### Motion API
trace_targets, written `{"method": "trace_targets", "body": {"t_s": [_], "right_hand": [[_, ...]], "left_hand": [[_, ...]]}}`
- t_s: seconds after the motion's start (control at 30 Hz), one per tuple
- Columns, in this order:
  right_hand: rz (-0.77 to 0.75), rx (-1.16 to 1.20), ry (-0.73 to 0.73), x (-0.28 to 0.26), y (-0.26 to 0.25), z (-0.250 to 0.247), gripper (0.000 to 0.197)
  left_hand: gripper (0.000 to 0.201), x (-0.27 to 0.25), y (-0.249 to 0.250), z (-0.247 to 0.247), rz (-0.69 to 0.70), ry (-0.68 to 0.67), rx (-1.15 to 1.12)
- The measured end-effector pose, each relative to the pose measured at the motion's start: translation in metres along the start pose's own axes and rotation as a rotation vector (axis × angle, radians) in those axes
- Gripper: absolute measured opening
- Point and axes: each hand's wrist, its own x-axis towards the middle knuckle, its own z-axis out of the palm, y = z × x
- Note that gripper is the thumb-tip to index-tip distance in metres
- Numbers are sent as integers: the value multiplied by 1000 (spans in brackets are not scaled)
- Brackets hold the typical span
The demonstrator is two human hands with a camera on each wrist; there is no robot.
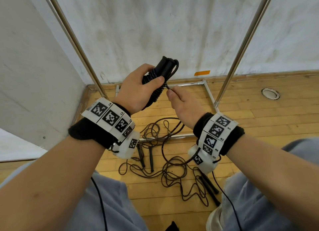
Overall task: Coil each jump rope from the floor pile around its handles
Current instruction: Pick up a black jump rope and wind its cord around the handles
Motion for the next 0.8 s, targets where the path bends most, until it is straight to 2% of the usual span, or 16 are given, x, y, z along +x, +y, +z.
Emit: {"method": "trace_targets", "body": {"t_s": [0.17, 0.3, 0.4, 0.47, 0.6, 0.7, 0.8], "right_hand": [[4, -53, -25, 0, 2, -4, 35], [60, -2, -30, 3, -1, -11, 38], [50, -77, -27, 4, 0, -15, 18], [44, -85, -23, 4, 0, -15, 12], [38, -137, -74, 4, -2, -16, 32], [96, -226, -124, 4, -2, -17, 35], [114, -365, -173, 4, -6, -16, 39]], "left_hand": [[18, 0, -3, 2, 17, -6, 75], [21, 1, -7, 0, 36, -25, 163], [23, 2, -9, -4, 41, -20, 203], [24, 3, -11, -6, 46, 5, 242], [27, 7, -20, -7, 30, 57, 399], [32, 10, -31, -4, 10, 48, 585], [33, 12, -40, -1, 5, 50, 674]]}}
